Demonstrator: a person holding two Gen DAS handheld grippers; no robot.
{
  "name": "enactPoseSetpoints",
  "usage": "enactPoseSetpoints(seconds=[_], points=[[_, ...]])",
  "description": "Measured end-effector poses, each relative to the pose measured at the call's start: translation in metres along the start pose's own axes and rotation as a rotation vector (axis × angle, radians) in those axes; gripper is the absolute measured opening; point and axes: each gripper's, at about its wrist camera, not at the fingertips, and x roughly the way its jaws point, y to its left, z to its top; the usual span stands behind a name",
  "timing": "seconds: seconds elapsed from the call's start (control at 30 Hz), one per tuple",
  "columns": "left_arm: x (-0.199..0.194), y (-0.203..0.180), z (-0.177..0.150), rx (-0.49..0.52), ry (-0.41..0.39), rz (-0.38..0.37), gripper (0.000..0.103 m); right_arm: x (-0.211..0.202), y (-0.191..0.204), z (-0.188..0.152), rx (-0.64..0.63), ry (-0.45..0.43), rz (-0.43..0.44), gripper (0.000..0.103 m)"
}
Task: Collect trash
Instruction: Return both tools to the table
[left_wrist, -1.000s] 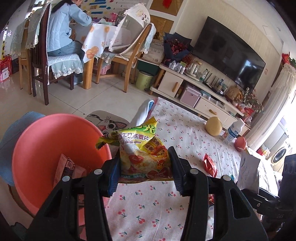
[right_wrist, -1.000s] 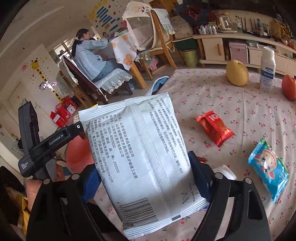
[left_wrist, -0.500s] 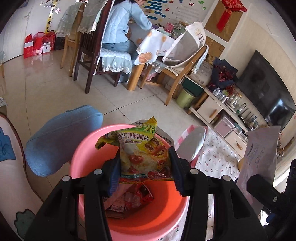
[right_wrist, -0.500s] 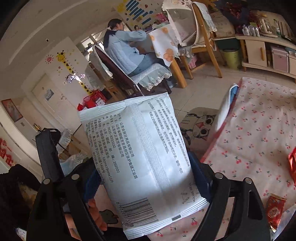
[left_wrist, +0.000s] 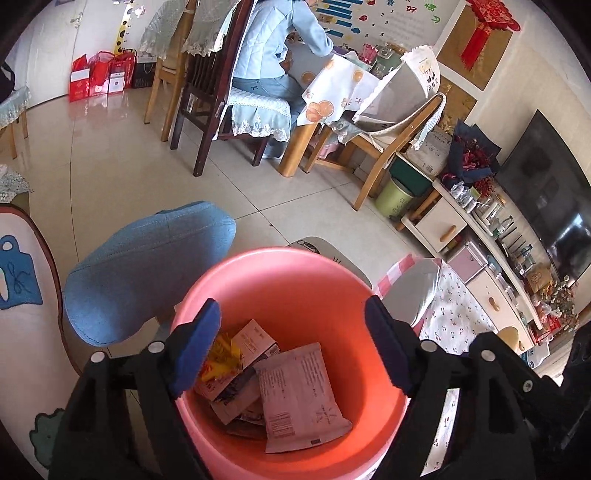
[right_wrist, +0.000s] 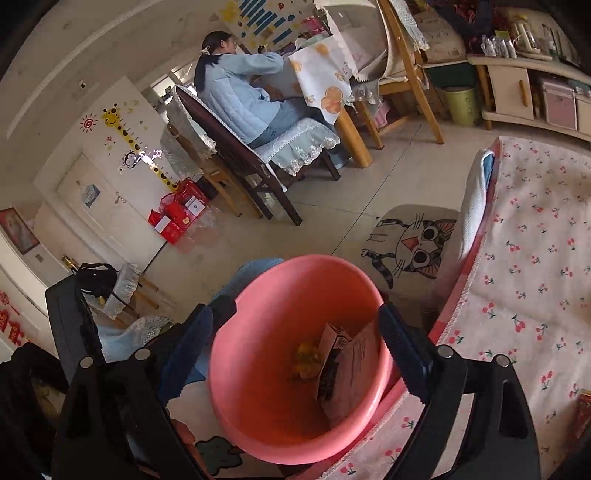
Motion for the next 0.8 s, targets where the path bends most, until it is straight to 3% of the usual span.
enactPoseSetpoints(seconds=[0.2,0.53,0.63,0.8], points=[[-0.001,-0.014,-0.006,0.036,-0.033,-0.023,0.087,-0.043,-0.010,-0.013,-0.078,-0.070,-0.140,0.092],[-0.009,-0.042,-0.021,0.069,-0.084,-0.158,0.093,-0.093,-0.035,-0.042,-0.091,-0.121,-0.263,0.093],[-0.010,-0.054,-0.028,0.110,-0.064,-0.205,0.093,-0.105,-0.042,-0.049,-0.084,-0.127,-0.288,0.093],[-0.009,-0.074,-0.039,0.160,-0.014,-0.215,0.093,-0.127,-0.053,-0.062,-0.063,-0.136,-0.312,0.093]])
